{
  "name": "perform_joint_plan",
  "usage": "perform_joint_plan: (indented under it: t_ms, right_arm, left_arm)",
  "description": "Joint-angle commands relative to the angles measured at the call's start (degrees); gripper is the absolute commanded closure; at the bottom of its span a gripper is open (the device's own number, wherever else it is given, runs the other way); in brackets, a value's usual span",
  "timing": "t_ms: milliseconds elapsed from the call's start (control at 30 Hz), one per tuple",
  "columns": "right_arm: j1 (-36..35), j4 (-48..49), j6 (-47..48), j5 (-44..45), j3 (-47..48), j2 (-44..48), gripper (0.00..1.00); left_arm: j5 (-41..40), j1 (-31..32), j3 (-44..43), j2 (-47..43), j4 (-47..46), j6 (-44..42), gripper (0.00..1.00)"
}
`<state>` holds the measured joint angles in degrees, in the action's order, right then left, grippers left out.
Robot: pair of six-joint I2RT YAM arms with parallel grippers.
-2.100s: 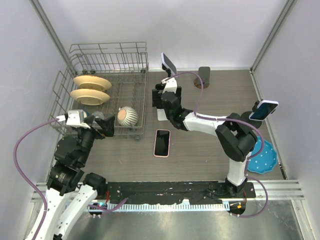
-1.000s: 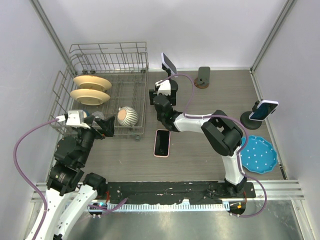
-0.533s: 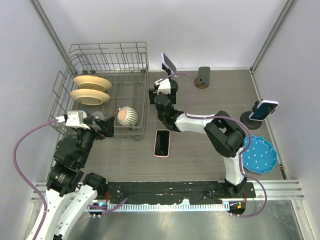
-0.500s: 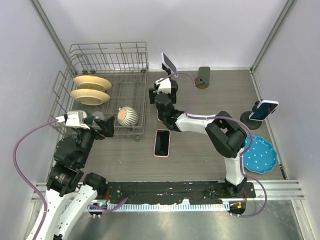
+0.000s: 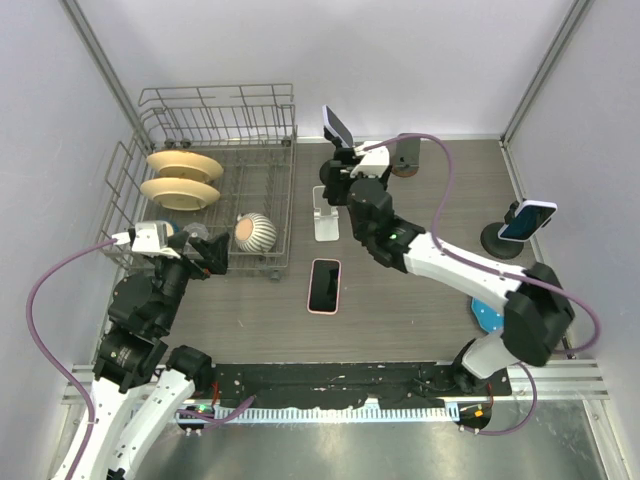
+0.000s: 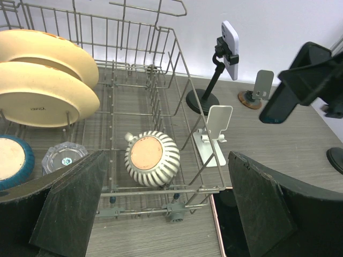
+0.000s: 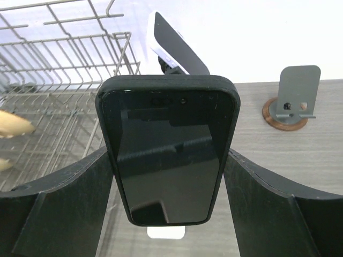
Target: Remove the phone from the phone stand
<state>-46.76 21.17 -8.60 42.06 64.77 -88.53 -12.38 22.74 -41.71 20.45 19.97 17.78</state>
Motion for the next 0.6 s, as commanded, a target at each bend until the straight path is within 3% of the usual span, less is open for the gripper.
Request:
perform_joint_plan:
  t_ms: [0,267,567]
  right_arm:
    - [-0.35,-16.98,-8.35,-3.64,-1.49,9.42,0.90]
    - [-0.26,-42.41,-20.22,-15.07,-6.49,17.25,0.90]
    - [0.01,-47.89,-26.91,-23.78,-11.43,12.78,0.90]
  left_arm:
    - [0.43,-0.15,0.41,0.03,-2.65,0.15,0.00]
    - [1.48,-0.15,0.41,0.73,-2.83,0.59,0.00]
    - [1.66,-0.16,0.32,1.79,-2.56,0.68,0.00]
